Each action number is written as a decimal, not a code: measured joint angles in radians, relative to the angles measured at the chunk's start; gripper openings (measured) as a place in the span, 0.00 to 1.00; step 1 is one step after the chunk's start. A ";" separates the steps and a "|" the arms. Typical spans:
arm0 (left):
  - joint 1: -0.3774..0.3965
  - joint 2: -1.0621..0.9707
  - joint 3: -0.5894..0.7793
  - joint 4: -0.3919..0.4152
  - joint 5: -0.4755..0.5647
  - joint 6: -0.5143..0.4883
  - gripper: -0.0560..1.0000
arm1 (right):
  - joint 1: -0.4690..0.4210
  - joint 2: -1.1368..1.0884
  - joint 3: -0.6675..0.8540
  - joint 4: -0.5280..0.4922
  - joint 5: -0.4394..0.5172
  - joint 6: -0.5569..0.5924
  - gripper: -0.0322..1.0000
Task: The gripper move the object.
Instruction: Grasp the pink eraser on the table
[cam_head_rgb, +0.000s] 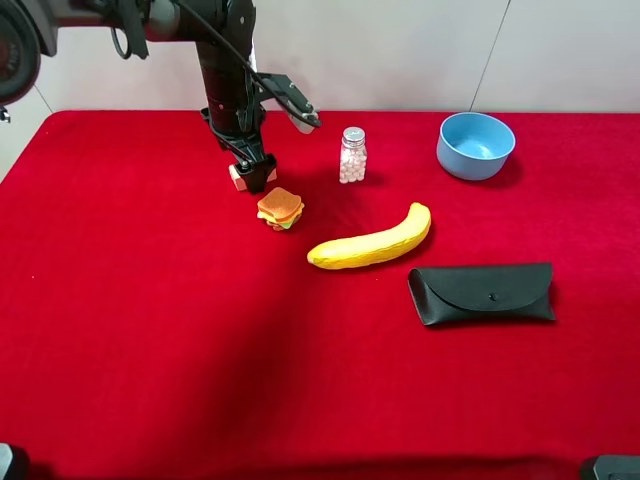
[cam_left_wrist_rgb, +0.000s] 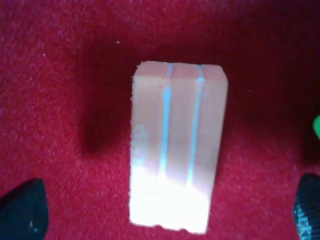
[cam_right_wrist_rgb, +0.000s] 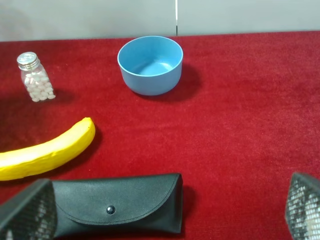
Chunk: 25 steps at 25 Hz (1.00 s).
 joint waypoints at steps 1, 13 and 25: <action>0.000 0.006 0.000 0.000 -0.004 0.008 0.98 | 0.000 0.000 0.000 0.000 0.000 0.000 0.70; 0.006 0.038 -0.003 -0.058 -0.046 0.022 0.97 | 0.000 0.000 0.000 0.000 0.000 0.000 0.70; 0.006 0.038 -0.003 -0.060 -0.053 0.024 0.80 | 0.000 0.000 0.000 0.000 0.000 0.000 0.70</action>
